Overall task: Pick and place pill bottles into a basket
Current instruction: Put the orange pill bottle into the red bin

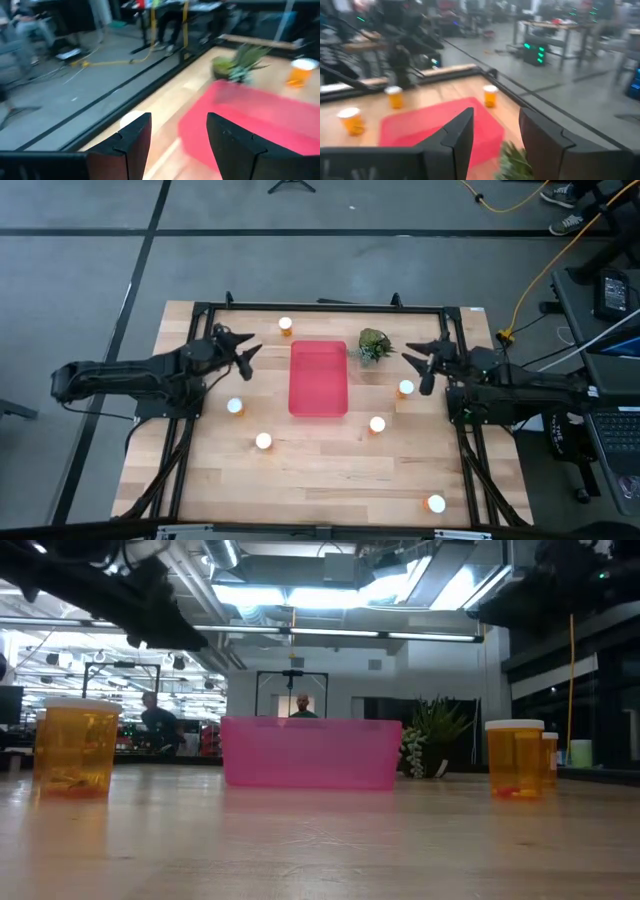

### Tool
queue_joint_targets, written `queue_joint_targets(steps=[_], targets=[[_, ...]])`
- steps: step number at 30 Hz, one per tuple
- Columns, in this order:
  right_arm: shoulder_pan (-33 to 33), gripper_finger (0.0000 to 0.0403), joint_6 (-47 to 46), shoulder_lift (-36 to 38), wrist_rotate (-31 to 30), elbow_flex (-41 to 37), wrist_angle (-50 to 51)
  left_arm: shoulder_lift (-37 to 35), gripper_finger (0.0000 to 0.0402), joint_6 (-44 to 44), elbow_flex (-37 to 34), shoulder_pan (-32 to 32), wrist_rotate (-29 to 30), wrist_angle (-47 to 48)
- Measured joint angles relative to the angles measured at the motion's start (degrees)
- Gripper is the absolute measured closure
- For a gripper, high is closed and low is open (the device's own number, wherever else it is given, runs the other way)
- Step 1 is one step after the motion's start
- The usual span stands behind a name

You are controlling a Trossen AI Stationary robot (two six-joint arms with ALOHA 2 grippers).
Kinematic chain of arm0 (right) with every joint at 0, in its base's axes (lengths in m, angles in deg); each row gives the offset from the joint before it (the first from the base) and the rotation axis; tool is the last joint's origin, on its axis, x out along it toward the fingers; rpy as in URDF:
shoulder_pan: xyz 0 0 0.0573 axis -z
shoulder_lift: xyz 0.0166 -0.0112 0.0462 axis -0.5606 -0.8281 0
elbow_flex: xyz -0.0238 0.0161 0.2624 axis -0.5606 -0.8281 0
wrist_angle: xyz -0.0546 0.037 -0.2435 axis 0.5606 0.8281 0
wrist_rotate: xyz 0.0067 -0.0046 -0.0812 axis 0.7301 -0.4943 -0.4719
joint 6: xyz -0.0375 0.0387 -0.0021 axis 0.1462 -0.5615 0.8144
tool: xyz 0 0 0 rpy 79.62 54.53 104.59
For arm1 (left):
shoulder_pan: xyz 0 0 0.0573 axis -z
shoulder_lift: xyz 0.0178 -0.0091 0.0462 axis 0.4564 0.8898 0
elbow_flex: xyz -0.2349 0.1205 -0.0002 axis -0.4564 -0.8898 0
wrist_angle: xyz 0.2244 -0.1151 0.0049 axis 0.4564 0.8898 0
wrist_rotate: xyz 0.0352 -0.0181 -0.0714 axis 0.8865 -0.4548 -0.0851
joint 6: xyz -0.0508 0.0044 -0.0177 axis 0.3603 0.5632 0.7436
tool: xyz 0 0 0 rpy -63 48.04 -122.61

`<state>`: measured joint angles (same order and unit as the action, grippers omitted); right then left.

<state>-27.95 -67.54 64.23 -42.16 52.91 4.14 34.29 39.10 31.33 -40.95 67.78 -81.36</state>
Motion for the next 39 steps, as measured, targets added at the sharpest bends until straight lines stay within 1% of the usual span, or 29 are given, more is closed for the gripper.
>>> queue_joint_targets(steps=[3, 7, 13, 18, 24, 30, 39], targets=[[0.0, 0.0242, -1.2, -1.6, -1.0, 0.0, 0.5, 2.5, 0.0215, -0.3, 0.0, -2.2, 0.0, 0.3], [0.0, 0.0242, -1.3, -2.7, -1.0, 0.0, 1.1, 4.4, 0.0215, -1.0, 0.0, -3.2, -0.1, 0.2], [0.0, 0.0242, -1.0, -2.9, -1.0, 0.0, 1.0, 4.7, 0.0215, -1.2, 0.0, -3.2, -0.4, 0.2], [0.0, 0.0242, 0.2, -2.9, -0.9, 0.0, 0.8, 4.7, 0.0213, -3.2, 0.0, -3.1, -0.7, 0.2], [0.0, 0.0242, 0.2, -2.9, -0.9, 0.0, 0.8, 4.7, 0.0186, -2.7, 0.0, -3.1, -5.3, 0.1], [0.0, 0.0242, 0.3, -2.9, -0.9, 0.0, 0.8, 4.7, 0.0152, -2.6, 0.0, -3.1, -4.6, 0.3], [0.0, 0.0242, 0.4, -2.9, -0.9, 0.0, 0.8, 4.6, 0.0149, -1.7, 0.0, -3.1, -5.3, 0.7]])
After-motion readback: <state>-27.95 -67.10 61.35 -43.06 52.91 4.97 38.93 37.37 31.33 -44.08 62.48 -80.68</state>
